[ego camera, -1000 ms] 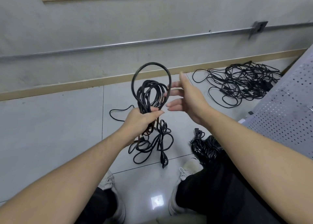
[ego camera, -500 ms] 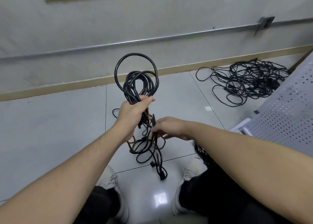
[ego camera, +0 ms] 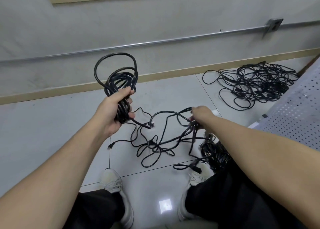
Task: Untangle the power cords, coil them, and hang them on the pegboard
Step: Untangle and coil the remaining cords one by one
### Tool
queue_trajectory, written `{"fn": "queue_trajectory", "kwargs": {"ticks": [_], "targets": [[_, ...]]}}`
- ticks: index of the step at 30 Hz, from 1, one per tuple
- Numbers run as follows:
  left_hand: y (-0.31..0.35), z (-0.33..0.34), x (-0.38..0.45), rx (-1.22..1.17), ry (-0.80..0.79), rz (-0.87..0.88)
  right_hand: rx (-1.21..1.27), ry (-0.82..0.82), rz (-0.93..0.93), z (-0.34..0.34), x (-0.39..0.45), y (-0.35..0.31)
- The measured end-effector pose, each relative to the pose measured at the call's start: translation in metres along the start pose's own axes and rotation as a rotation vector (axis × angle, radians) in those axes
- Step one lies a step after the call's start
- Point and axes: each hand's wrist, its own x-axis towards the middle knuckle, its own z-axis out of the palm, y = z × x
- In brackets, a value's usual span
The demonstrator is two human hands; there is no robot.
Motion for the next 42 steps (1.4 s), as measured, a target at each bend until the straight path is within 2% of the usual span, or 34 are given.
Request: {"fn": "queue_trajectory", "kwargs": {"ticks": [1, 3, 5, 6, 11, 14, 17, 21, 23, 26, 30, 33, 37, 39, 42], "targets": [[0.001, 0.000, -0.001, -0.015, 0.002, 0.012, -0.009, -0.032, 0.032, -0.005, 0.002, 0.002], [0.001, 0.001, -0.001, -0.029, 0.005, 0.034, -0.204, -0.066, 0.034, -0.008, 0.003, 0.004], [0.000, 0.005, -0.001, -0.045, 0.005, 0.039, -0.464, -0.058, -0.094, -0.001, 0.000, 0.003], [-0.001, 0.008, -0.001, -0.056, -0.002, 0.040, -0.515, -0.096, -0.156, 0.004, -0.004, 0.001], [-0.010, 0.022, -0.001, -0.053, -0.058, 0.057, -0.579, -0.572, -0.515, 0.046, -0.037, -0.009], [-0.019, 0.022, 0.000, -0.001, -0.069, 0.048, -0.512, -0.643, -0.662, 0.069, -0.059, -0.014], [-0.022, 0.017, 0.000, 0.069, -0.057, 0.043, -0.371, -0.640, -0.600, 0.077, -0.071, -0.014], [-0.025, 0.015, -0.001, 0.211, -0.038, 0.079, -0.091, -0.760, -0.449, 0.070, -0.084, -0.019], [-0.026, 0.015, 0.000, 0.291, -0.008, 0.093, 0.051, -0.694, -0.400, 0.064, -0.084, -0.026], [-0.028, 0.011, 0.001, 0.447, -0.012, 0.109, 0.330, -0.487, -0.371, 0.051, -0.075, -0.037], [-0.029, 0.009, -0.001, 0.510, -0.108, 0.085, 0.582, -0.148, -0.502, 0.032, -0.069, -0.052], [-0.026, 0.011, -0.003, 0.545, -0.189, 0.029, 0.564, 0.065, -0.616, 0.018, -0.064, -0.061], [-0.026, 0.018, -0.006, 0.426, -0.269, -0.002, 0.240, 0.073, -0.688, 0.011, -0.060, -0.057], [-0.027, 0.023, -0.006, 0.322, -0.255, -0.007, 0.224, 0.033, -0.611, 0.013, -0.058, -0.053], [-0.033, 0.026, -0.003, 0.362, -0.211, 0.065, 0.329, -0.087, -0.465, 0.026, -0.063, -0.052]]}}
